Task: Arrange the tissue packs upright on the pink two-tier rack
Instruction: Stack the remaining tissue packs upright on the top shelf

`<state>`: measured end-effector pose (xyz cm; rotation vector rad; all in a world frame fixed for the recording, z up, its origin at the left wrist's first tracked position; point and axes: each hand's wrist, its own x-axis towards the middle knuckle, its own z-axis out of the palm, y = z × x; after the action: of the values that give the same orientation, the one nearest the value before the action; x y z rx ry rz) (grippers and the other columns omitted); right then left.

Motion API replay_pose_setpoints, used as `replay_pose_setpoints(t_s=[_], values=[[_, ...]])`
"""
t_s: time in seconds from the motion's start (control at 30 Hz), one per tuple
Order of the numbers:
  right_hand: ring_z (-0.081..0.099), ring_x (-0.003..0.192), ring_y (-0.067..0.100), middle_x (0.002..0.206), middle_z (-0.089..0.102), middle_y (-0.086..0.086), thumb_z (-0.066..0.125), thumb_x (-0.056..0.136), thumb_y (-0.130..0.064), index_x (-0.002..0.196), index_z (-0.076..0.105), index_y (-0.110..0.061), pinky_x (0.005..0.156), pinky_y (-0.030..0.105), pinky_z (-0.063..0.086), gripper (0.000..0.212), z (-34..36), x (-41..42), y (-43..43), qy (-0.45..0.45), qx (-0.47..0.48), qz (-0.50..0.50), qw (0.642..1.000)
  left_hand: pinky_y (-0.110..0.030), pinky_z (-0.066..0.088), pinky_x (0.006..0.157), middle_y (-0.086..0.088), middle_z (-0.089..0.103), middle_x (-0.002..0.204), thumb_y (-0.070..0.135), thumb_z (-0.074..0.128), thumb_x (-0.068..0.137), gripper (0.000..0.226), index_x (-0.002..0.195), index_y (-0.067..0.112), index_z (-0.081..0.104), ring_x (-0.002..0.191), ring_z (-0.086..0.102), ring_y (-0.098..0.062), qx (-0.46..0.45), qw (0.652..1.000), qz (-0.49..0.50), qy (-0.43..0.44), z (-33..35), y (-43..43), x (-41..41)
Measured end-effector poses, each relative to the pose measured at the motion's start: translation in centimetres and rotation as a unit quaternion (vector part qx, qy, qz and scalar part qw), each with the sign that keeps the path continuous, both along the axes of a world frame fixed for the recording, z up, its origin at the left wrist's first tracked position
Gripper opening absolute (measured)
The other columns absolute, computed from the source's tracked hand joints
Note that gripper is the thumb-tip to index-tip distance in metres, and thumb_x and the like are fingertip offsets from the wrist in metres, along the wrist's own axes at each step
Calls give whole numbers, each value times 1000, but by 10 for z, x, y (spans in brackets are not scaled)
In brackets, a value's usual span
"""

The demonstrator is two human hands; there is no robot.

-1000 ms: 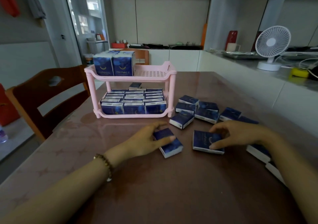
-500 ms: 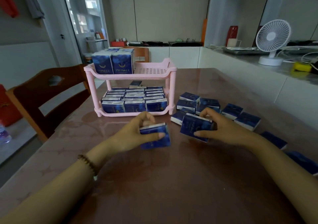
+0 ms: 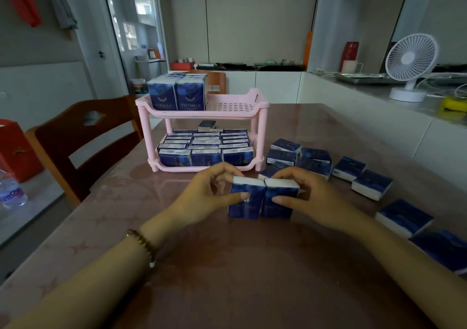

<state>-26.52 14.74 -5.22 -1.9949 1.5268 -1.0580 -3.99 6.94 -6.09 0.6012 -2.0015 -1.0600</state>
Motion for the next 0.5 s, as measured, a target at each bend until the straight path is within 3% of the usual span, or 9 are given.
replay_pose_setpoints(t_s=[0.1, 0.17, 0.33, 0.4, 0.5], values=[[55, 99, -7, 105, 61, -21, 70, 80, -31, 105, 60, -37, 80, 9, 46, 27, 4, 8, -4, 15, -14, 23, 1000, -27, 44, 57, 5, 67, 77, 19, 76, 69, 35, 95, 6, 58, 55, 47, -17, 8, 1000, -8, 5, 1, 0, 1], [56, 97, -6, 103, 63, -20, 67, 80, -40, 104, 63, -35, 79, 9, 44, 25, 6, 14, -8, 26, -30, 20, 999, -32, 47, 59, 3, 69, 78, 21, 77, 68, 36, 94, 5, 58, 56, 51, -22, 1, 1000, -7, 0, 3, 1, 2], [62, 87, 0, 92, 66, -17, 63, 81, -43, 99, 66, -30, 72, 15, 48, 22, 41, 19, -21, 26, -43, 30, 998, -15, 44, 53, 6, 70, 76, 17, 77, 69, 33, 93, 5, 59, 48, 50, -5, -42, 999, 16, 8, 39, -4, 1], [63, 84, 0, 89, 67, -15, 65, 78, -42, 96, 66, -29, 70, 14, 48, 22, 71, 18, -31, 19, -48, 44, 998, -23, 47, 53, 1, 71, 83, 29, 75, 67, 38, 95, 9, 59, 51, 52, -11, -77, 997, 24, -10, 68, -8, 2], [61, 79, -1, 90, 67, -10, 68, 80, -32, 95, 68, -23, 67, 12, 47, 17, 122, 19, -51, 27, -85, 50, 995, -39, 56, 65, -3, 69, 92, 37, 71, 70, 40, 101, 13, 61, 66, 63, -23, -120, 991, 40, -32, 117, -23, 5]])
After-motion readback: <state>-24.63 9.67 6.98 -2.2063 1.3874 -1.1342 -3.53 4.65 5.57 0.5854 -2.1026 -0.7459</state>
